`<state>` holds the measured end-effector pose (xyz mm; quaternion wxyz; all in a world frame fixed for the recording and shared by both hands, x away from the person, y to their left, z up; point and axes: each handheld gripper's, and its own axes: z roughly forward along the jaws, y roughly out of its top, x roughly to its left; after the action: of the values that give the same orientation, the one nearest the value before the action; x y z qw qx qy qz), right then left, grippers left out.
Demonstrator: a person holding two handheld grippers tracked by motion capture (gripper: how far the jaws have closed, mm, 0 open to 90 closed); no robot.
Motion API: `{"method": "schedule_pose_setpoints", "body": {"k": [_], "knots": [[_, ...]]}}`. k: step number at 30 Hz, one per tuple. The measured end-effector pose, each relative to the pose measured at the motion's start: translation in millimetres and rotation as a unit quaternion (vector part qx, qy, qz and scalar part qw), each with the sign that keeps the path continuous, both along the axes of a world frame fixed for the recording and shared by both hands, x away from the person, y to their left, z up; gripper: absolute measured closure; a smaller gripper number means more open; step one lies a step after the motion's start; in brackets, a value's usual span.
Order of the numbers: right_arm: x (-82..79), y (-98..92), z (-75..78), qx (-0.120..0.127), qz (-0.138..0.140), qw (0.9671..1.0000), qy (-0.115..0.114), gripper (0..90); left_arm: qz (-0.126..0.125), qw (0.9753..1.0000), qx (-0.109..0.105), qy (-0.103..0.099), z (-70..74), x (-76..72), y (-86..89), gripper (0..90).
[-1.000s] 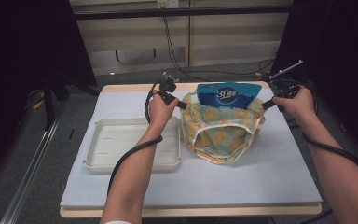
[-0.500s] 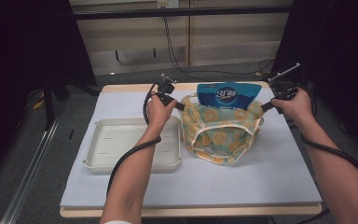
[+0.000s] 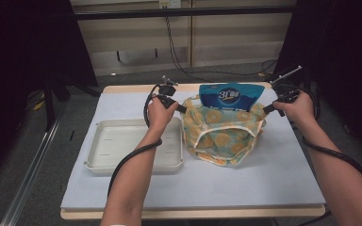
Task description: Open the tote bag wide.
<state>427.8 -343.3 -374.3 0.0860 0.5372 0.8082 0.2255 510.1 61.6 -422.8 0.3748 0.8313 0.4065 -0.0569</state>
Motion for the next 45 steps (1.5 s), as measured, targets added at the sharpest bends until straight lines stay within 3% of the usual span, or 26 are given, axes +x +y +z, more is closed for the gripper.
{"method": "schedule_pose_setpoints", "body": {"k": [1, 4, 5, 6, 7, 13, 17, 22, 23, 26, 28, 30, 32, 34, 38, 45], "knots": [[-0.9, 0.2, 1.3, -0.001, -0.001, 1.0000, 0.002, 89.5, -0.015, 0.9998, 0.015, -0.005, 2.2, 0.8, 3.4, 84.6], [-3.1, 1.4, 4.3, -0.001, -0.001, 1.0000, -0.005, 86.0, -0.013, 0.9998, 0.011, -0.010, 6.2, -1.2, 5.6, 75.4], [-4.2, 1.6, 5.8, -0.006, 0.003, 1.0000, -0.007, 84.6, 0.008, 0.9999, -0.008, -0.005, 6.2, -3.8, 2.8, 74.5], [-5.2, 2.4, 7.2, -0.006, -0.001, 1.0000, -0.004, 82.5, -0.018, 0.9997, 0.009, -0.010, 7.5, -2.2, 7.1, 70.4], [-5.7, 2.0, 7.8, -0.007, 0.002, 0.9999, -0.010, 81.3, -0.024, 0.9995, 0.017, -0.010, 8.9, -3.4, 8.4, 67.2], [-13.2, 3.2, 13.5, -0.012, 0.011, 0.9997, -0.016, 74.3, -0.013, 0.9997, 0.010, -0.015, 11.8, -8.6, 14.1, 51.2], [-19.0, 4.4, 19.7, -0.023, 0.013, 0.9994, -0.022, 67.1, -0.021, 0.9995, 0.008, -0.021, 15.6, -12.3, 16.9, 42.5], [-25.0, 2.6, 24.2, -0.017, 0.014, 0.9995, -0.022, 62.0, -0.025, 0.9993, 0.005, -0.027, 20.7, -17.6, 17.7, 38.8], [-26.2, 1.5, 24.6, -0.011, 0.019, 0.9995, -0.023, 61.2, -0.013, 0.9996, -0.007, -0.026, 21.6, -19.8, 15.9, 38.0], [-31.3, 2.1, 26.8, -0.003, 0.023, 0.9994, -0.026, 59.4, -0.030, 0.9990, 0.001, -0.033, 25.8, -22.5, 16.6, 36.7], [-34.5, 2.6, 28.1, -0.001, 0.031, 0.9991, -0.028, 57.7, -0.024, 0.9992, -0.010, -0.031, 27.1, -25.6, 15.2, 35.1], [-37.9, 2.8, 30.4, 0.000, 0.037, 0.9988, -0.032, 57.7, -0.034, 0.9987, -0.002, -0.037, 28.7, -27.1, 16.0, 34.8], [-41.8, 2.7, 33.2, 0.009, 0.038, 0.9987, -0.033, 57.6, -0.023, 0.9990, -0.017, -0.034, 29.5, -30.5, 14.1, 34.4], [-44.8, 2.9, 34.7, 0.010, 0.043, 0.9984, -0.034, 57.4, -0.032, 0.9986, -0.010, -0.040, 31.5, -32.1, 14.3, 34.1], [-50.2, 2.2, 36.6, 0.025, 0.053, 0.9976, -0.037, 56.2, -0.032, 0.9985, -0.019, -0.041, 34.5, -36.3, 13.6, 33.2], [-58.6, 0.0, 39.3, 0.032, 0.059, 0.9969, -0.043, 55.6, -0.044, 0.9977, -0.029, -0.042, 38.7, -42.7, 10.2, 31.2]]}}
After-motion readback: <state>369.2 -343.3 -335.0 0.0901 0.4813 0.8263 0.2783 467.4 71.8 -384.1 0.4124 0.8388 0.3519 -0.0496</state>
